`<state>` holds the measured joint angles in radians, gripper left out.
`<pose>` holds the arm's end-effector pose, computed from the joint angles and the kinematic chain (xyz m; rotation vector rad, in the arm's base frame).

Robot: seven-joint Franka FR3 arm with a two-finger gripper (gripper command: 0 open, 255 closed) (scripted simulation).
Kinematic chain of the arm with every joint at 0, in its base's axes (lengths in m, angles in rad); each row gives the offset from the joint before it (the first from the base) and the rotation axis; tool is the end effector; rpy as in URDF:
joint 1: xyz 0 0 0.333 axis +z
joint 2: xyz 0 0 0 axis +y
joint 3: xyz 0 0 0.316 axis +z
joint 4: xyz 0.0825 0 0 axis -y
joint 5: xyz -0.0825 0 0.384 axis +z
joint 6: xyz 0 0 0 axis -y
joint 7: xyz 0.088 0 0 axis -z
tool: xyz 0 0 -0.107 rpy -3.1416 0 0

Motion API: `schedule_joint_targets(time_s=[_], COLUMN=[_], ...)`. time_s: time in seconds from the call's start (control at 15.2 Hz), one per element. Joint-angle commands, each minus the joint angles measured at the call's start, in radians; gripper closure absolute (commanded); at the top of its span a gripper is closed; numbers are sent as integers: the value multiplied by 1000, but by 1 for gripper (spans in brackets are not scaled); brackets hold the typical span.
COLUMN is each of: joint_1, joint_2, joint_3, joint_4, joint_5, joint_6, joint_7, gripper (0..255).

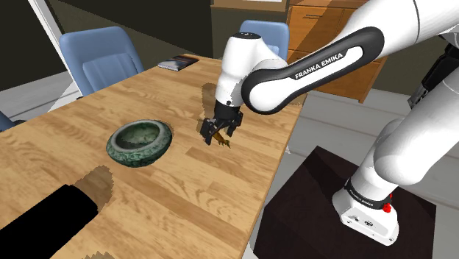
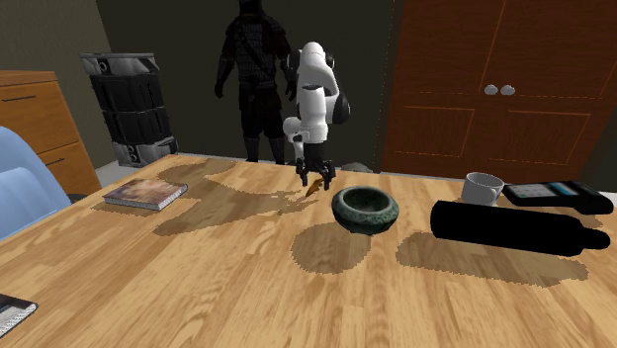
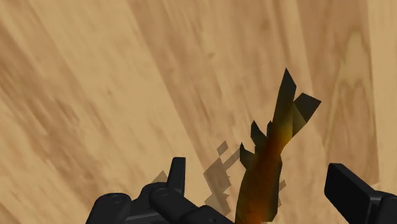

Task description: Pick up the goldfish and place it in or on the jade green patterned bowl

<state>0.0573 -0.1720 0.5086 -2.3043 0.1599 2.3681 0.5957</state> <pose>0.4261 0.2786 0.4291 -2.9731 0.1926 -0.2398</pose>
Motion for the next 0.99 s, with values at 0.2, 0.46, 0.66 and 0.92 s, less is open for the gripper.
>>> schedule_joint_targets(time_s=[0.2,0.46,0.66,0.92], joint_1=[0,0,0,1], joint_2=[0,0,0,-19], joint_3=[0,0,0,-5], joint_4=[0,0,0,24], joint_5=[0,0,0,7], joint_6=[0,0,0,-42], joint_7=[0,0,0,-4], gripper=[255,255,255,255])
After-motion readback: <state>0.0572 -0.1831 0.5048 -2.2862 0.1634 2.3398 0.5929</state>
